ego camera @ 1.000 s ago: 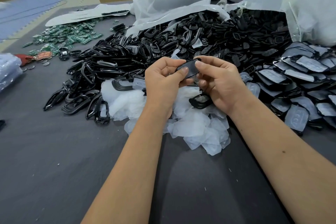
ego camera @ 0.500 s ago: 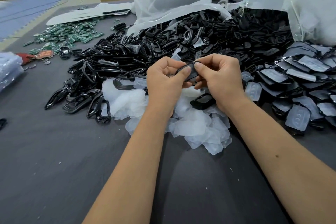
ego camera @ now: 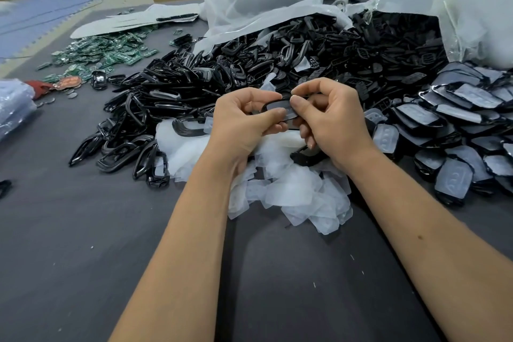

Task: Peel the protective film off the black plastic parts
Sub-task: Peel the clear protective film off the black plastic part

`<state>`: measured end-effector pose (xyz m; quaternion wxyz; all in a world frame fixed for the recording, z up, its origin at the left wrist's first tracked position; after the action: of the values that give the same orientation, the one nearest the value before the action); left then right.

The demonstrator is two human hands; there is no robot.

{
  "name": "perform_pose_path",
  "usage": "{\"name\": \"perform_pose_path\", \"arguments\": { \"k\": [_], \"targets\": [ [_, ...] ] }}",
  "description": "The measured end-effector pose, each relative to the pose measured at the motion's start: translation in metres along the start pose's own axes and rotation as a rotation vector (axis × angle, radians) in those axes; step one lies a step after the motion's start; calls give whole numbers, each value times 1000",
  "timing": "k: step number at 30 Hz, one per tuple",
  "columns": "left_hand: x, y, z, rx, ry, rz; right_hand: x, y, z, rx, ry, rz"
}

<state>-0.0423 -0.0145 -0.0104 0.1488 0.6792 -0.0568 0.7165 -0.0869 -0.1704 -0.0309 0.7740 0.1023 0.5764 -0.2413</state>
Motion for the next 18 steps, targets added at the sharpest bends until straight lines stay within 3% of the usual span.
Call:
{"name": "perform_pose_path", "arguments": {
  "k": [3,9,12,16,18],
  "targets": [
    [1,-2,1,27,-46,-42,-3,-1,-3,-23,-62,-60],
    [5,-6,3,95,-177,-223,-17,0,-6,-69,-511,-361],
    [7,-10,5,68,-267,-349,-17,2,-5,-44,-614,-430],
    [9,-13,6,11,-327,-469,-18,5,-6,6,-644,-391],
    [9,-13,6,3,-314,-528,-18,8,-7,42,-486,-242]
  ]
}}
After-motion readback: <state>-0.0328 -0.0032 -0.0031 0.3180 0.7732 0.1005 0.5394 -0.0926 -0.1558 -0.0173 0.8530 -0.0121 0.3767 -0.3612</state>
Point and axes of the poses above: each hand's wrist, its own z-axis towards the middle knuckle, its own y-axis out of the palm, x = y × z, the point moved 1 cm from there along z, towards the middle knuckle, and after that the axes turned 4 degrees about x, right-handed, at the moved point
